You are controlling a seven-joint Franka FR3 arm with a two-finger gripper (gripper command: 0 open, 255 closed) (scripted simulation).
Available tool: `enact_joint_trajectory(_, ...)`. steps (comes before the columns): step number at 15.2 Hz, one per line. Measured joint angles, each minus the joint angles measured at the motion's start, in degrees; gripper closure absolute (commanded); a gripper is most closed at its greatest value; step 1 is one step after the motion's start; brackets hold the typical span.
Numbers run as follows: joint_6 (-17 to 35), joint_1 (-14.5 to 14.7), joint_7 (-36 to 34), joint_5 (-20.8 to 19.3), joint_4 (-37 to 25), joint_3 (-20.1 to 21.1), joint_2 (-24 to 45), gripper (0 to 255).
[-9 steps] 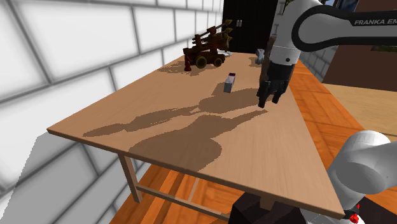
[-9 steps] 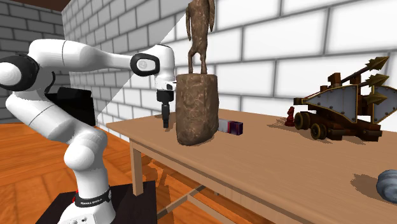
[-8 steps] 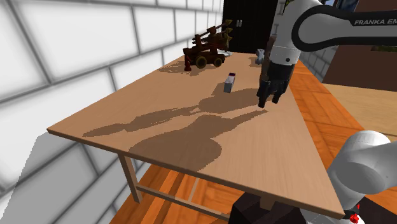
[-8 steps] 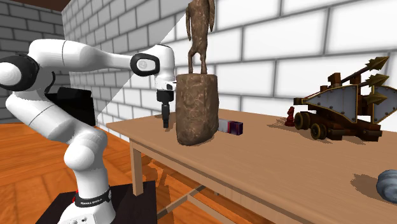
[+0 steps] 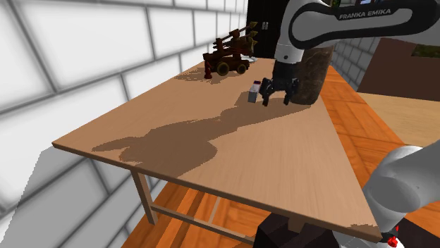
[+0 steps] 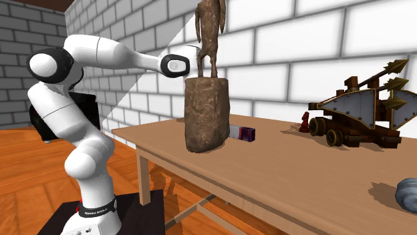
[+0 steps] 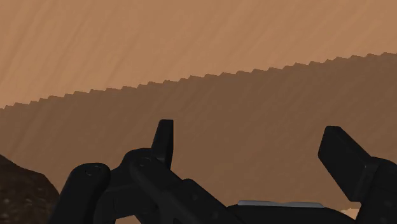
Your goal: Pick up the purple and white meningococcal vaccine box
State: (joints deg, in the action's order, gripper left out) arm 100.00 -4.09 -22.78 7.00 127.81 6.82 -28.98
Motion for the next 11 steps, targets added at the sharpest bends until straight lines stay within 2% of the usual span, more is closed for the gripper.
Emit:
enact_joint_trajectory(6, 0.7, -3.9, -14.0, -2.2, -12.5, 2.3, 12.8, 0)
enact_joint_trajectory(11, -0.8, -6.2, -25.4, -4.9, -23.9, 2.7, 22.7, 0)
